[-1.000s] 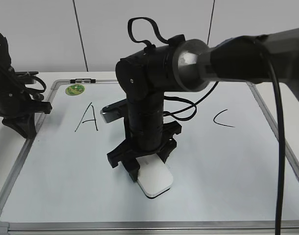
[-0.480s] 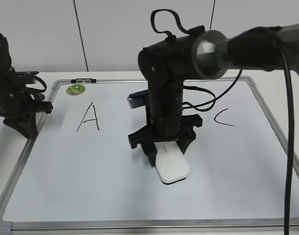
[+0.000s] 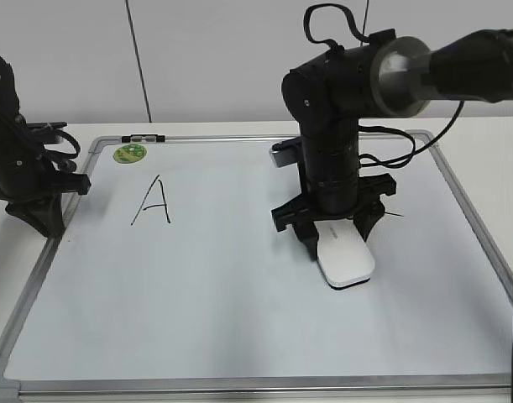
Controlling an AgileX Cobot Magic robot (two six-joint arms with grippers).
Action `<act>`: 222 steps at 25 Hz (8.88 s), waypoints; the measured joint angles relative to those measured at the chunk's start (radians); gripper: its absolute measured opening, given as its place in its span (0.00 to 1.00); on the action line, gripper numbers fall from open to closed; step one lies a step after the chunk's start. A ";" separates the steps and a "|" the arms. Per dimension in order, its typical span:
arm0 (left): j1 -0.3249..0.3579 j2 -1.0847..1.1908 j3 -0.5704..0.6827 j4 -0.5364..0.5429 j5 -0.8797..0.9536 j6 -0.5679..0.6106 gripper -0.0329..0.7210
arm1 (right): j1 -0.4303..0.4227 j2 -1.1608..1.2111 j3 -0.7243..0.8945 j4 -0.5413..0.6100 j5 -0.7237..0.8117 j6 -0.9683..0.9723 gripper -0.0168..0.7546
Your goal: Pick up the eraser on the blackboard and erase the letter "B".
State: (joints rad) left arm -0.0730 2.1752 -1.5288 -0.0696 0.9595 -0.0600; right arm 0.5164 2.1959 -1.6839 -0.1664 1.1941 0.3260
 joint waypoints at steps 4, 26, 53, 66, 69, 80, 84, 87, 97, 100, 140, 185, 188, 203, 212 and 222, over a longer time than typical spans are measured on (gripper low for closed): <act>0.000 0.000 0.000 0.000 0.002 0.000 0.10 | -0.021 -0.059 0.028 -0.050 0.004 0.000 0.70; 0.000 0.000 0.000 0.000 0.007 0.000 0.10 | -0.477 -0.333 0.349 0.185 -0.105 -0.304 0.70; 0.000 0.000 0.000 0.000 0.007 0.001 0.10 | -0.482 -0.220 0.278 0.166 -0.087 -0.315 0.70; 0.000 0.000 -0.001 0.000 0.007 0.001 0.10 | -0.482 -0.073 0.056 0.166 -0.002 -0.315 0.70; 0.000 0.000 -0.001 0.000 0.007 0.001 0.10 | -0.482 -0.065 0.051 0.166 0.002 -0.315 0.70; 0.000 0.000 -0.001 0.000 0.007 0.002 0.10 | -0.482 -0.024 0.042 0.166 0.011 -0.315 0.72; 0.000 0.000 -0.001 0.000 0.007 0.002 0.10 | -0.482 -0.020 0.040 0.166 0.011 -0.315 0.79; 0.000 0.000 -0.001 0.000 0.007 0.002 0.10 | -0.482 -0.013 0.040 0.166 0.011 -0.315 0.85; 0.000 0.000 -0.001 0.000 0.007 0.002 0.10 | -0.482 -0.009 -0.045 0.166 0.013 -0.311 0.87; 0.000 0.000 -0.001 0.000 0.007 0.002 0.10 | -0.482 -0.009 -0.089 0.166 0.013 -0.311 0.87; 0.000 -0.294 0.005 0.029 0.171 0.007 0.54 | -0.482 -0.256 0.050 0.195 0.027 -0.273 0.77; 0.000 -1.602 0.980 0.042 0.023 0.007 0.54 | -0.288 -1.320 1.036 0.136 -0.177 -0.263 0.77; 0.000 -1.627 0.986 0.044 0.031 0.007 0.54 | -0.288 -1.408 1.055 0.132 -0.138 -0.263 0.77; 0.000 -1.782 0.997 0.091 0.144 0.007 0.54 | -0.288 -1.666 1.107 0.054 0.038 -0.263 0.77; 0.000 -1.793 1.010 0.097 0.140 0.007 0.53 | -0.288 -1.666 1.166 0.060 -0.030 -0.263 0.76; 0.000 -1.793 1.010 0.099 0.137 0.007 0.50 | -0.288 -1.666 1.185 0.071 -0.058 -0.319 0.76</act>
State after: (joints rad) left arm -0.0730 0.3818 -0.5190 0.0295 1.0962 -0.0534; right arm 0.2280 0.5295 -0.4992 -0.0952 1.1362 0.0070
